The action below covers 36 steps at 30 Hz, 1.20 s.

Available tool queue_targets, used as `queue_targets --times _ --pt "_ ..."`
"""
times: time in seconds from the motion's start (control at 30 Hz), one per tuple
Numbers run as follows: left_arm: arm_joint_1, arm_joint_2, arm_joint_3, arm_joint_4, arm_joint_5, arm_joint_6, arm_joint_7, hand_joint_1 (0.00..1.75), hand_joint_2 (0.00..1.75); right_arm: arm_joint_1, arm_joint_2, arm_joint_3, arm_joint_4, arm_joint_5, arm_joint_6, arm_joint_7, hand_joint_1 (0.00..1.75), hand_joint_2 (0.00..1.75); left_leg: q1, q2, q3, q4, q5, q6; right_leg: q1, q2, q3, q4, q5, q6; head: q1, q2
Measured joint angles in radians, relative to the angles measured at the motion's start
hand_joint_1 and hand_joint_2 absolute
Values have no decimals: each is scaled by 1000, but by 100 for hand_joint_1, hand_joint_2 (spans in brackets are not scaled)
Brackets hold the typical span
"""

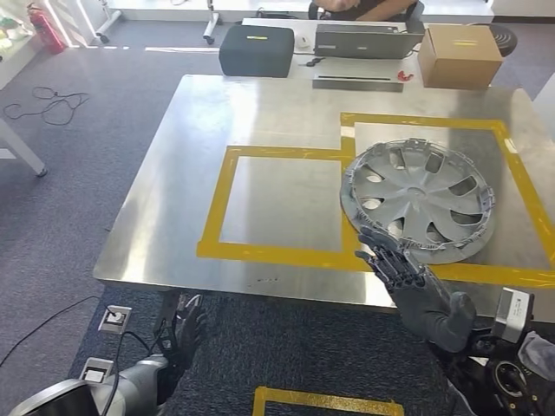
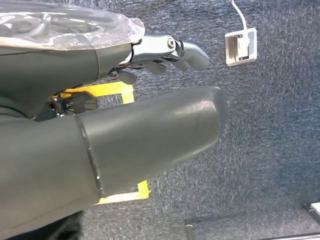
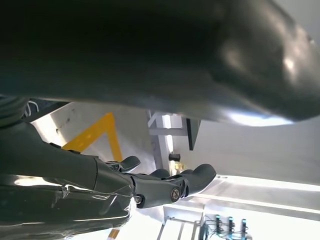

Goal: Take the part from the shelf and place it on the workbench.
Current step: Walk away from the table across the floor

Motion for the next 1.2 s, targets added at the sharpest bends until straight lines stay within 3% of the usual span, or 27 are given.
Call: queue_targets --times 0.07,0.13,0.2,0.23,0.3,0.37,0.4,0.43,0.53,0.57,0.67,0.73,0.83,0.87,0.9,0.93,1.0,1.07,1.13,1.2 --pt "-1 1 0 0 -1 0 0 0 0 1 0 1 -1 0 0 -1 0 0 -2 -2 -6 11 -3 -14 2 5 33 -60 10 -9 -1 0" --pt "-1 0 0 0 -2 0 1 0 0 1 0 2 -2 2 0 -1 0 0 -1 -2 -10 13 0 -25 7 7 33 -58 12 -26 -6 0" --pt "-1 0 0 0 -2 0 1 0 0 0 0 2 -3 3 0 -2 0 0 3 0 -21 41 -22 -33 8 5 32 -62 17 -41 -10 0" --pt "-2 0 0 0 -2 0 1 0 0 0 0 2 -3 4 -1 -2 0 0 4 1 -41 85 -51 -36 8 4 30 -64 21 -48 -14 0" --pt "-2 0 0 0 -2 0 1 0 0 1 0 2 -4 4 0 -2 0 0 4 3 -108 232 -127 -39 11 1 23 -65 26 -57 -23 0" --pt "1 0 0 0 -2 0 1 0 0 2 0 3 -4 4 -1 -1 0 0 4 3 -156 334 -162 -37 16 -1 14 -65 31 -62 -28 0" --pt "3 0 0 0 -2 0 1 0 0 2 0 3 -4 4 -1 -1 0 0 3 3 -149 325 -150 -34 17 -2 10 -65 34 -63 -29 0" --pt "3 0 0 0 -2 0 1 0 0 2 0 4 -4 4 -1 -1 0 0 3 3 -118 272 -122 -30 19 -2 8 -65 37 -62 -30 0" --pt "-2 0 0 0 -2 0 1 0 0 2 0 4 -5 4 -1 -1 0 0 -3 5 2 54 -45 -17 23 -2 3 -64 45 -54 -32 0" --pt "-4 0 0 0 -2 0 0 0 0 1 0 4 -5 4 -1 -1 0 0 -6 6 17 24 -38 -15 24 -2 2 -64 47 -50 -31 0" --pt "-5 0 0 0 -2 0 0 0 0 1 0 4 -5 4 -2 -1 0 0 -10 5 15 12 -26 -1 21 -2 -2 -66 53 -34 -25 0" --pt "-6 -1 0 0 -2 0 0 0 0 2 0 4 -5 4 -2 -2 0 0 -7 7 11 6 -14 11 20 -3 -24 -24 16 -27 -19 0" --pt "-6 -1 0 0 -2 0 1 0 0 3 0 4 -5 4 -4 -2 0 0 -9 8 0 5 -5 21 20 -3 -96 176 -101 -23 -10 0" --pt "-5 -2 0 0 -2 0 1 0 0 4 0 4 -4 4 -4 -2 0 0 -10 7 -4 5 -2 21 20 -3 -112 230 -123 -21 -9 0" --pt "-4 -2 0 0 -2 0 1 0 0 6 0 4 -3 5 -5 -2 0 0 -11 7 -7 6 0 21 21 -3 -112 250 -127 -21 -8 0" --pt "-2 -2 0 0 -2 0 1 0 0 7 0 4 -2 5 -5 -3 0 0 -12 6 -10 7 2 20 21 -3 -90 224 -111 -23 -8 0" --pt "-1 -2 0 0 -2 0 1 0 0 7 0 4 -2 5 -5 -3 0 0 -12 5 -12 11 3 18 21 -3 -15 101 -56 -27 -7 0" --pt "-2 -2 0 0 -3 0 1 0 0 6 0 4 -2 5 -5 -3 0 0 -13 4 -14 15 4 15 22 -1 50 -16 -25 -32 -7 0" --pt "-4 -2 0 0 -3 0 2 0 0 6 0 5 -1 5 -4 -4 0 0 -15 3 -23 18 10 5 26 2 74 -64 -22 -37 -7 0" --pt "-5 -2 0 0 -4 0 2 0 0 7 0 5 -1 7 -4 -6 0 0 -16 2 -31 19 18 -8 27 2 74 -66 -17 -45 -8 0"
